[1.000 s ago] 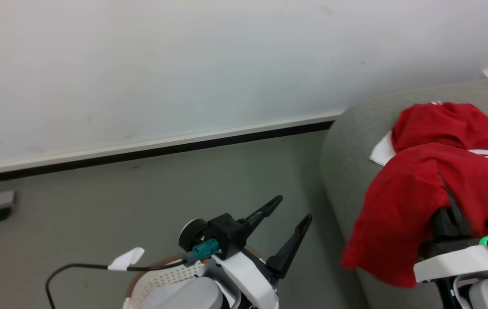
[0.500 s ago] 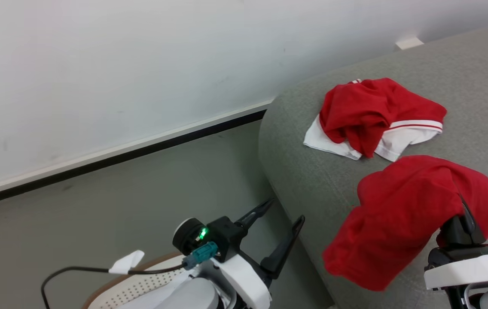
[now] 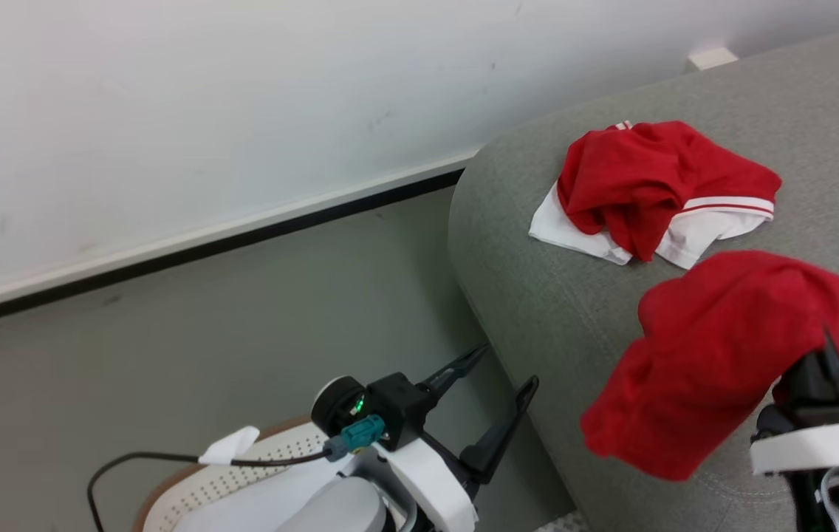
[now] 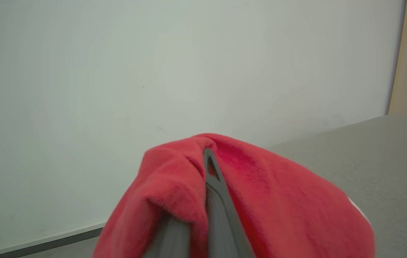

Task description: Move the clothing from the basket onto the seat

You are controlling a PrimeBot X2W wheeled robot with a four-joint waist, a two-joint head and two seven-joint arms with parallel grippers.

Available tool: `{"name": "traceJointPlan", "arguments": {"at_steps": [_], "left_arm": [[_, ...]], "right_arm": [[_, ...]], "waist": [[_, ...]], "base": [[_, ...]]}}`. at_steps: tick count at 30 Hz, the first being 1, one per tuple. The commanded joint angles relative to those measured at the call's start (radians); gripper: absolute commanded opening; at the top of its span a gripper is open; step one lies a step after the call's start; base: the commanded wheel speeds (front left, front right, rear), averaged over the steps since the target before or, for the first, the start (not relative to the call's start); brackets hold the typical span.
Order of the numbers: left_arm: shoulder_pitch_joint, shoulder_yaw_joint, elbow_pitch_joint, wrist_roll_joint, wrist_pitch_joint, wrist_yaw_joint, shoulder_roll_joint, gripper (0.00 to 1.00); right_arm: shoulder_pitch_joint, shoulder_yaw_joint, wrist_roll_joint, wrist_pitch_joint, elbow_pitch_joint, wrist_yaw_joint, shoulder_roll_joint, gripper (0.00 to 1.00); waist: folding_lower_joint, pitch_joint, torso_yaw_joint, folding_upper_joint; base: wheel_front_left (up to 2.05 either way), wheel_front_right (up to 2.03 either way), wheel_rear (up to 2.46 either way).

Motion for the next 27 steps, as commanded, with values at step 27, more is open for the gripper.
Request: {"name": "traceJointPlan", "arguments": {"at_steps": [27], "left_arm": [[-0.164,-0.006,-0.039,0.063,0.030,-0.007,0.080,1.00]], "right_arm": [[-0.573,-0.170,0.208,0.068,0.403,-0.002,-0.429,0.00]], "waist": [[0.0000,0.405,0.209,-0.0001]], "base": [[0.00,0.00,0.00]]}}
